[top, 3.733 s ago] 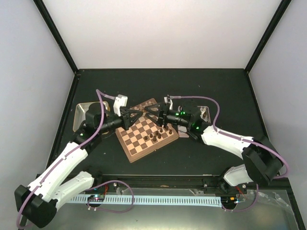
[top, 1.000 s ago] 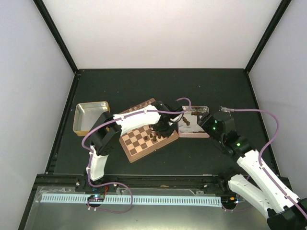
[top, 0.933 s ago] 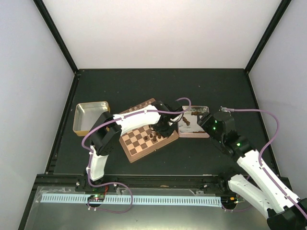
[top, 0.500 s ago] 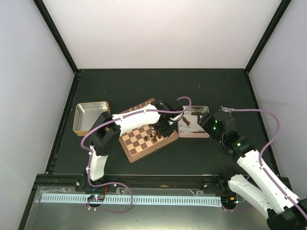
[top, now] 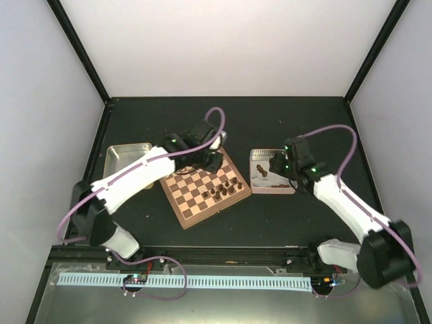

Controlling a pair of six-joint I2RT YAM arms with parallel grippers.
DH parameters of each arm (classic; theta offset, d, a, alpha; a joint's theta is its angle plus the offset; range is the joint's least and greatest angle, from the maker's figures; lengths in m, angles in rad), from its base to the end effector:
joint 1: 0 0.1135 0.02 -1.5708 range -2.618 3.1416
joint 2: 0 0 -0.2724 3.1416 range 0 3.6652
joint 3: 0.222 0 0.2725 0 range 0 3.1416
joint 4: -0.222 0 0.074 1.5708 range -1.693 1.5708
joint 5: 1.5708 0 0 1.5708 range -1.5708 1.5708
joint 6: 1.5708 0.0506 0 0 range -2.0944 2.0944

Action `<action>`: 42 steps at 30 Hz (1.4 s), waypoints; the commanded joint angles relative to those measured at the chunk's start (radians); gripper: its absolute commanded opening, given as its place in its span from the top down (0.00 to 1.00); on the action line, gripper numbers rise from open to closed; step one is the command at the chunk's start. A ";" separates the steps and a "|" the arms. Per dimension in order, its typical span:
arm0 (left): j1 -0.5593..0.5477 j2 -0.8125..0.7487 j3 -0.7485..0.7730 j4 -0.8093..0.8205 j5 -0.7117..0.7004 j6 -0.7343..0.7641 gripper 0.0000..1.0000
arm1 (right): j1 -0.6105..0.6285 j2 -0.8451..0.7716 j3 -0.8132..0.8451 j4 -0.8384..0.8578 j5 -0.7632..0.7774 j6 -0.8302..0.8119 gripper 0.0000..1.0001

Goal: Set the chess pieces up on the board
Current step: Pick up the chess piece from the storage box.

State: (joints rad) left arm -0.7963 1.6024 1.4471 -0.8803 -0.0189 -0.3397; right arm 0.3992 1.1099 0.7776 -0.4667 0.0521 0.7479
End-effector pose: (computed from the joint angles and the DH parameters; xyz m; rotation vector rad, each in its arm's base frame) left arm 0.2553 -0.2595 0.2968 0.5945 2.5889 -0.3706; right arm 0.2374 0.0973 0.2382 0.4457 2.3821 0.4812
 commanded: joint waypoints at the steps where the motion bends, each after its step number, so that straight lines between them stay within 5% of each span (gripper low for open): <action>1: 0.077 -0.162 -0.160 0.184 0.019 -0.054 0.60 | -0.013 0.206 0.116 -0.047 -0.049 -0.272 0.45; 10: 0.223 -0.417 -0.440 0.419 0.175 -0.117 0.54 | -0.012 0.593 0.330 -0.158 -0.090 -0.451 0.56; 19: 0.293 -0.417 -0.458 0.405 0.280 -0.110 0.53 | -0.007 0.724 0.390 -0.195 -0.107 -0.498 0.57; 24: 0.318 -0.409 -0.459 0.405 0.324 -0.111 0.53 | 0.003 0.772 0.413 -0.208 -0.074 -0.501 0.65; 32: 0.332 -0.426 -0.473 0.407 0.333 -0.109 0.53 | 0.016 0.779 0.416 -0.215 -0.023 -0.500 0.91; 42: 0.342 -0.524 -0.528 0.496 0.334 -0.156 0.50 | 0.038 0.472 0.244 0.065 -0.064 -0.534 0.93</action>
State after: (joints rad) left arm -0.4637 1.1442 0.9344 -0.4648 0.2962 -0.4660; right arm 0.4206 1.7462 1.0885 -0.5762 0.0170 0.2424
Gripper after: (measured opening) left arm 0.491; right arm 0.114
